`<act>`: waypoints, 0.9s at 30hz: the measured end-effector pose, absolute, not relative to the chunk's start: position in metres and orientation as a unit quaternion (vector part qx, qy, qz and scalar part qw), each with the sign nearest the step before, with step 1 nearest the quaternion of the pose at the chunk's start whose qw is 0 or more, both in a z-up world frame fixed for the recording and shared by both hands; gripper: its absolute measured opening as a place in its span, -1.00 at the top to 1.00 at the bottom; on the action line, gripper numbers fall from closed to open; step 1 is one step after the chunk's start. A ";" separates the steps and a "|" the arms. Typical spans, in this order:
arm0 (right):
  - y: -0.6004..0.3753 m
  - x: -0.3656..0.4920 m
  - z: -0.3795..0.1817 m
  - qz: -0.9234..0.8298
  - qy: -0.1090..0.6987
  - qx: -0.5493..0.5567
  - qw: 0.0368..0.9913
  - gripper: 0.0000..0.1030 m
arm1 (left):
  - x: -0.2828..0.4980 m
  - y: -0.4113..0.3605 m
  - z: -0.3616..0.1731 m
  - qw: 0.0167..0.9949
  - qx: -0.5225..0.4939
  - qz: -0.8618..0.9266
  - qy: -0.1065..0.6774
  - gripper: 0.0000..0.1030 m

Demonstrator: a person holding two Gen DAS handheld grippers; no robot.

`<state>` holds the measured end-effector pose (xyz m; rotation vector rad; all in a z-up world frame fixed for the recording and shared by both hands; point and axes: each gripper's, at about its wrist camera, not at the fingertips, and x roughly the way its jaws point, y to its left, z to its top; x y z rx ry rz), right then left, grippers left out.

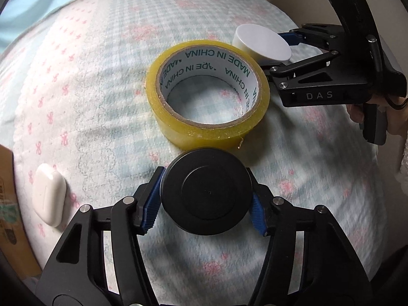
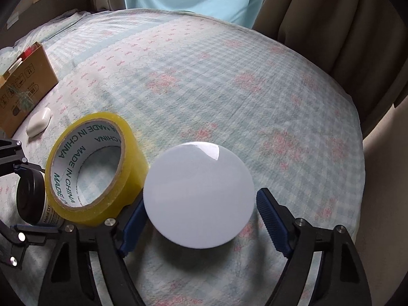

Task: Organize rigid objects
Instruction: 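Grasp the black-lidded jar with the left tool while the right tool grasps the white-lidded jar, then carry the black-lidded jar with the left tool while the right tool carries the white-lidded jar to the box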

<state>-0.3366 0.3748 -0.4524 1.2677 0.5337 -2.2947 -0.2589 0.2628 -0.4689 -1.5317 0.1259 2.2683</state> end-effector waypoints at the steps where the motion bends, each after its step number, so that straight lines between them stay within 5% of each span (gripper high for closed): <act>1: 0.374 -0.337 -0.452 -0.833 0.195 0.463 0.232 -0.30 | -0.260 0.263 -0.468 0.200 -0.548 0.811 0.045 -0.07; 27: 0.385 -0.304 -0.405 -0.863 0.125 0.470 0.133 -0.29 | -0.242 0.230 -0.397 0.197 -0.518 0.832 0.008 -0.07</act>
